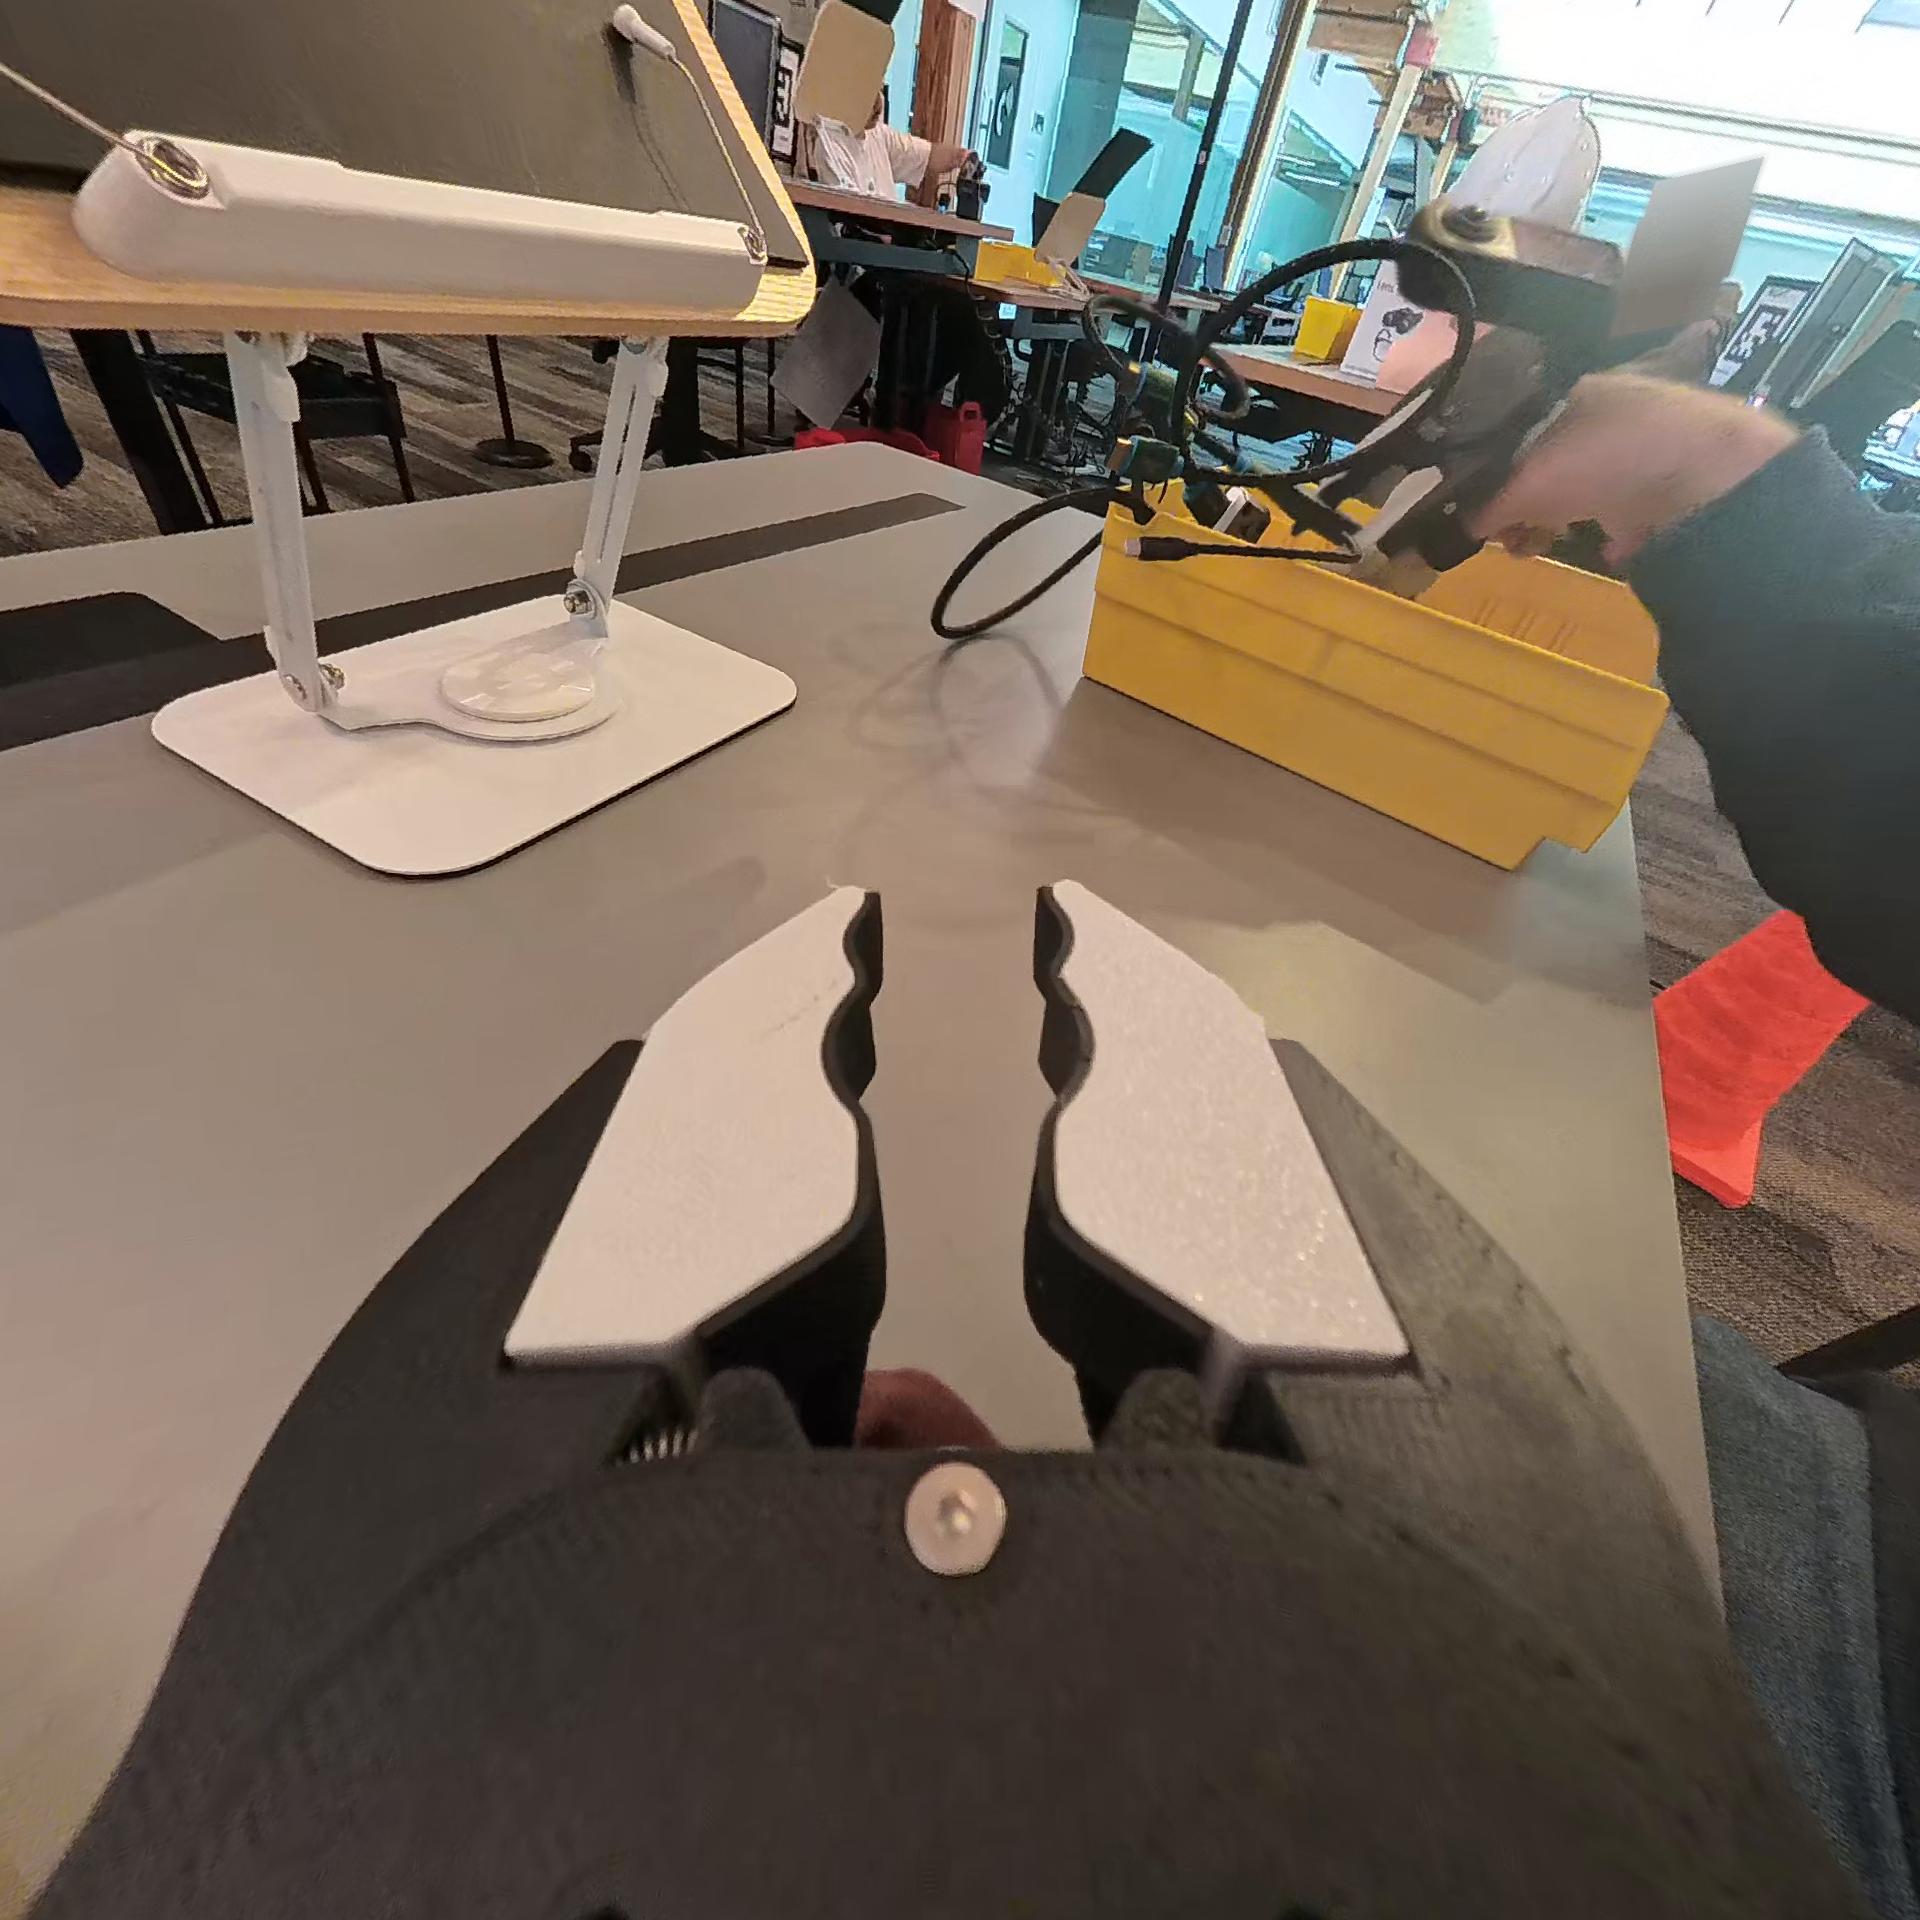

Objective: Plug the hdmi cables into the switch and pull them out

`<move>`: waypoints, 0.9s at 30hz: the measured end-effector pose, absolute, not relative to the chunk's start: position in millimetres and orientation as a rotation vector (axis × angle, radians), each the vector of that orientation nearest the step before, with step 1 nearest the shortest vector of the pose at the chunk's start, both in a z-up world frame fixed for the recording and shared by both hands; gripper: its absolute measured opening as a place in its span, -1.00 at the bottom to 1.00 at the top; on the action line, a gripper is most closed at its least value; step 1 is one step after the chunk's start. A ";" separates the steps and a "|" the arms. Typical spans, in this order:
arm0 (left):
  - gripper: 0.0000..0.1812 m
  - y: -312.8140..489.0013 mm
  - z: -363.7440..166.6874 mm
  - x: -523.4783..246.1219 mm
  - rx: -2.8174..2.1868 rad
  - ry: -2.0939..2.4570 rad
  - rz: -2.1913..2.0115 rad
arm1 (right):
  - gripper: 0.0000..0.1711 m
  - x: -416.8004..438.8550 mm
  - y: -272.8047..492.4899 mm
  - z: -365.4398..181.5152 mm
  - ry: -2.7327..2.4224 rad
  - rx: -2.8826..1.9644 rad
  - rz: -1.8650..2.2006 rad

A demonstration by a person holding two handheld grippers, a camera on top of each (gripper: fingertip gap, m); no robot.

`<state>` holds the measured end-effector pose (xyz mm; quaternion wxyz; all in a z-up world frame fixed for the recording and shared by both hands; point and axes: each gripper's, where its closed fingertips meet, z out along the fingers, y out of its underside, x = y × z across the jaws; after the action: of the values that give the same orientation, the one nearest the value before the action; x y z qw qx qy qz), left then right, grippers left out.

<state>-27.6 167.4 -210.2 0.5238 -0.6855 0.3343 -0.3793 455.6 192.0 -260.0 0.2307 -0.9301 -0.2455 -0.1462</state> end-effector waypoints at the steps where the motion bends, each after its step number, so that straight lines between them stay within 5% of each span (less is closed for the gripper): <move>1: -0.70 167.0 -210.4 -27.5 -1.642 0.803 -0.909 | -0.13 456.8 189.6 -261.6 -0.711 -2.583 -0.412; 18: -0.66 157.3 -193.7 -16.7 -1.615 0.904 -0.785 | -0.15 476.7 150.3 -187.4 -0.613 -2.323 -0.458; 27: -0.47 163.1 -120.7 -84.0 -1.581 0.956 -0.129 | -0.09 525.6 111.3 -235.9 -0.494 -2.464 -0.335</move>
<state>-84.0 163.1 -120.7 0.6012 -0.6822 0.4124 -0.0558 525.6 111.3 -235.9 0.2984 -0.9276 -0.1861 -0.1261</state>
